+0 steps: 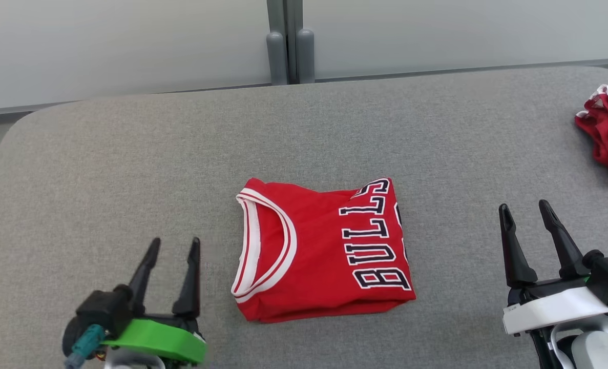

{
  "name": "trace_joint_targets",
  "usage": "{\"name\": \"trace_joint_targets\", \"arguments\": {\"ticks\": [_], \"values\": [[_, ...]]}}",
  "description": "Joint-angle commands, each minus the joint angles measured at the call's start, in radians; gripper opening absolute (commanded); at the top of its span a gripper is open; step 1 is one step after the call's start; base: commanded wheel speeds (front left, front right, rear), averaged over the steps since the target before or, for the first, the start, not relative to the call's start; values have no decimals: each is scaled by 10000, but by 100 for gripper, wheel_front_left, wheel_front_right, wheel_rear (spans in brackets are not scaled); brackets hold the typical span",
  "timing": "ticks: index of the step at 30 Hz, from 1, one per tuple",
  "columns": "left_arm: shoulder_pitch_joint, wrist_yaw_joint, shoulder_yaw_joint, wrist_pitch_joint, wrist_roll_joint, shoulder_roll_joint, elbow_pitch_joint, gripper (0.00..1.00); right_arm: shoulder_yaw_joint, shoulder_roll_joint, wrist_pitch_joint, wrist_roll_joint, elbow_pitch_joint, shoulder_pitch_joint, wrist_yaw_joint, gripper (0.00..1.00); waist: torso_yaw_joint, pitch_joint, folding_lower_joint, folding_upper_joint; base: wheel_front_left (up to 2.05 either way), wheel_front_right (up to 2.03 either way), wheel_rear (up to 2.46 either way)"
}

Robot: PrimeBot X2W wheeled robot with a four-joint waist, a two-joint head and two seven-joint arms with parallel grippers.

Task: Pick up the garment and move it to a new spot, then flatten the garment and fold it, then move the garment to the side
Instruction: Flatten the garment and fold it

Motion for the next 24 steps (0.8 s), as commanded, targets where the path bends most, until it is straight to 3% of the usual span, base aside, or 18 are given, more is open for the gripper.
{"name": "trace_joint_targets", "arguments": {"ticks": [1, 11, 24], "values": [[-180, 93, 318, -84, 208, 13, -187, 100, 55, -101, -42, -82, -51, -60, 4, 100, -24, -84, 0, 0, 0, 0, 0], [140, -15, 2237, -64, 1462, -147, -973, 100, 262, -283, -40, -222, -303, -44, 4, 100, -164, -377, 0, 0, 0, 0, 0], [962, -663, 3272, -54, 2200, -595, -519, 100, 138, 56, -42, -493, -546, 774, 4, 100, -173, -816, 0, 0, 0, 0, 0]]}}
